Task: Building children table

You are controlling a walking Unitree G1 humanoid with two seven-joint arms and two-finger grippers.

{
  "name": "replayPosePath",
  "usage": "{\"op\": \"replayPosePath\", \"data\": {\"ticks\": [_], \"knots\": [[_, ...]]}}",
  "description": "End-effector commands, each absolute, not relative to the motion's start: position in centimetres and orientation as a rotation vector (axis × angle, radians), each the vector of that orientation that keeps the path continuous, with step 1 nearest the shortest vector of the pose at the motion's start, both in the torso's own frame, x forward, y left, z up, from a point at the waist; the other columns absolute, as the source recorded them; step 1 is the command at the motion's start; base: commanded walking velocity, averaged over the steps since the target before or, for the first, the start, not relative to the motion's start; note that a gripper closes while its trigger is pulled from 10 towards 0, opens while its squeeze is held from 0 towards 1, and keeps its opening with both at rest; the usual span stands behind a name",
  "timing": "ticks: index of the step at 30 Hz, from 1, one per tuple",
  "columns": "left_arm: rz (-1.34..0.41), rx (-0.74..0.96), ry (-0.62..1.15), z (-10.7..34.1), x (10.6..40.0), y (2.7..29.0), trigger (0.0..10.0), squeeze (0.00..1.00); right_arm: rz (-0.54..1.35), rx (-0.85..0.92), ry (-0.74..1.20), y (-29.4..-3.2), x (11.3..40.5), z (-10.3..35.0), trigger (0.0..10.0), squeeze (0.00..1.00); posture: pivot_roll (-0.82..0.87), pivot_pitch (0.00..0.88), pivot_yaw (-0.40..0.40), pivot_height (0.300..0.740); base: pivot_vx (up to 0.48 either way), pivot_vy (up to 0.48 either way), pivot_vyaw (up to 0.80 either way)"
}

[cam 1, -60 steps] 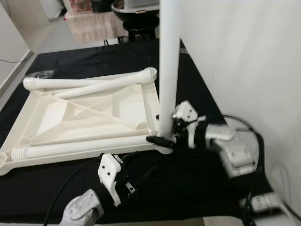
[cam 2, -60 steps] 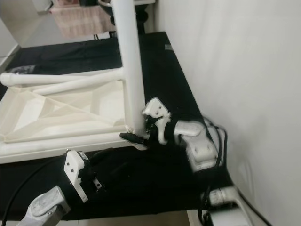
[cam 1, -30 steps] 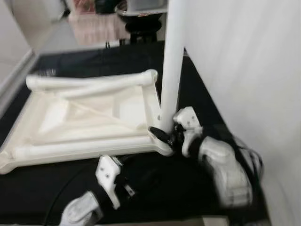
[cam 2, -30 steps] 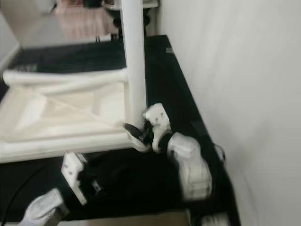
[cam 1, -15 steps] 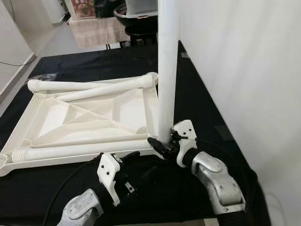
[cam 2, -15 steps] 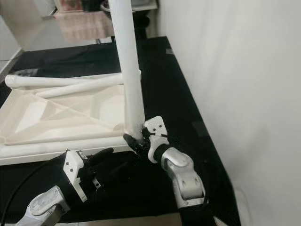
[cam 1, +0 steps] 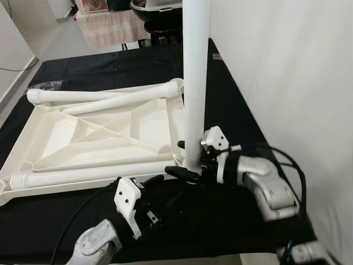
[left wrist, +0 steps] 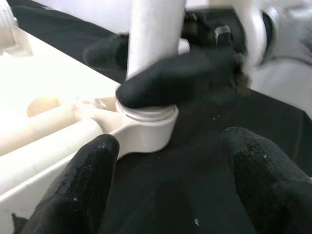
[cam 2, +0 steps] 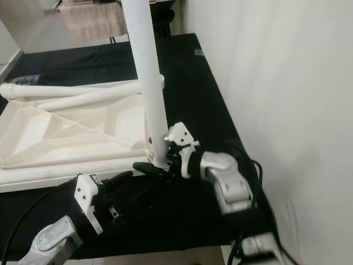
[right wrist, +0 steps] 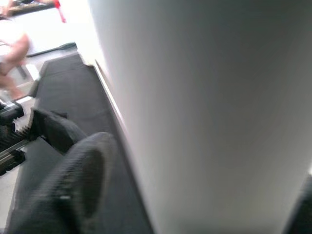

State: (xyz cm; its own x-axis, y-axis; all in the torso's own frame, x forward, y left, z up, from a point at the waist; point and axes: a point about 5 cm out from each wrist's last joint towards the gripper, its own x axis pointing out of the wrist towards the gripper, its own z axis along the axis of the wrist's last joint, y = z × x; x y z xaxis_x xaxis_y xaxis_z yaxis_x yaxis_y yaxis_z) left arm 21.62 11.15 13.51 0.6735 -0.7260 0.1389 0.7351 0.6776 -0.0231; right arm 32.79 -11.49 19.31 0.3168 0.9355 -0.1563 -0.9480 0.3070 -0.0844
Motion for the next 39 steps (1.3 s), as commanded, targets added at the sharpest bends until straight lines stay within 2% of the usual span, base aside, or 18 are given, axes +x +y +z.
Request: {"op": "replayPosePath", "data": {"ticks": [1,2,13,15,17,18,19,21,23,24,26,27,28,29,31,32,35,39], "knots": [[-0.817,-0.084,-0.11,13.3,21.4,11.3,10.0,0.0,1.303,-0.136,0.082,-10.9,32.6,18.9,1.1,0.0,-0.02,0.165,0.064,0.74,0.0,0.0,0.0],[-0.816,-0.082,-0.109,13.2,21.3,11.2,10.0,0.0,1.333,-0.119,0.101,-11.2,32.9,18.9,0.0,0.0,-0.01,0.161,0.063,0.74,0.0,0.0,0.0],[-0.815,-0.08,-0.108,13.2,20.9,11.0,10.0,0.0,1.249,-0.134,0.197,-14.7,33.2,17.0,0.0,0.0,-0.01,0.166,0.046,0.74,0.0,0.0,0.0],[-0.816,-0.077,-0.108,13.2,20.8,11.1,10.0,0.0,1.042,-0.142,0.285,-15.6,31.4,14.1,0.0,0.0,-0.01,0.178,0.043,0.74,0.0,0.0,0.0],[-0.817,-0.068,-0.107,13.3,20.8,11.4,10.0,0.0,0.591,-0.106,0.349,-16.0,30.2,12.0,0.0,0.0,-0.01,0.181,0.051,0.74,0.0,0.0,0.0],[-0.817,-0.068,-0.107,13.3,20.8,11.4,10.0,0.0,0.591,-0.106,0.349,-16.0,30.2,12.0,0.0,0.0,-0.01,0.181,0.051,0.74,0.0,0.0,0.0],[-0.817,-0.061,-0.107,13.3,20.8,11.4,10.0,0.0,0.373,-0.059,0.373,-16.2,29.3,11.5,0.0,0.0,0.0,0.183,0.052,0.74,0.0,0.0,0.0],[-0.817,-0.061,-0.107,13.3,20.8,11.4,10.0,0.0,0.373,-0.059,0.373,-16.2,29.3,11.5,0.0,0.0,0.0,0.183,0.052,0.74,0.0,0.0,0.0],[-0.815,-0.054,-0.105,13.4,20.9,11.7,10.0,0.0,0.364,-0.081,0.368,-14.3,26.2,11.5,0.0,0.0,-0.03,0.185,0.07,0.74,0.0,0.0,0.0],[-0.814,-0.052,-0.103,13.3,21.1,11.9,10.0,0.0,0.424,-0.119,0.342,-13.3,25.8,11.8,0.0,0.0,-0.03,0.176,0.08,0.74,0.0,0.0,0.0],[-0.815,-0.052,-0.103,13.3,21.1,11.9,10.0,0.0,0.419,-0.111,0.343,-13.4,26.3,11.8,0.0,0.0,-0.03,0.175,0.08,0.74,0.0,0.0,0.0],[-0.817,-0.051,-0.102,13.3,21.2,11.9,10.0,0.0,0.418,-0.101,0.349,-13.4,26.8,11.8,6.2,0.0,-0.02,0.174,0.079,0.74,0.0,0.0,0.0],[-0.817,-0.051,-0.102,13.3,21.2,11.9,10.0,0.0,0.418,-0.101,0.349,-13.4,26.8,11.8,6.2,0.0,-0.02,0.174,0.079,0.74,0.0,0.0,0.0],[-0.818,-0.049,-0.101,13.3,21.3,11.9,10.0,0.0,0.423,-0.09,0.349,-13.2,27.4,11.9,10.0,0.0,-0.02,0.172,0.077,0.74,0.0,0.0,0.0],[-0.819,-0.048,-0.101,13.3,21.4,11.9,10.0,0.0,0.434,-0.082,0.345,-13.0,27.8,12.0,10.0,0.0,-0.02,0.172,0.077,0.74,0.0,0.0,0.0],[-0.816,-0.047,-0.102,13.3,21.5,11.9,10.0,0.0,0.514,-0.031,0.286,-12.1,28.6,13.4,10.0,1.0,-0.02,0.17,0.081,0.74,0.0,0.0,0.0],[-0.815,-0.048,-0.103,13.3,21.5,11.8,10.0,0.0,0.53,-0.025,0.254,-12.0,29.1,14.0,10.0,1.0,-0.02,0.167,0.078,0.74,0.0,0.0,0.0],[-0.815,-0.05,-0.104,13.3,21.6,11.6,10.0,0.0,0.61,-0.023,0.139,-11.9,31.2,16.4,10.0,1.0,-0.02,0.164,0.078,0.74,0.0,0.0,0.0]]}}
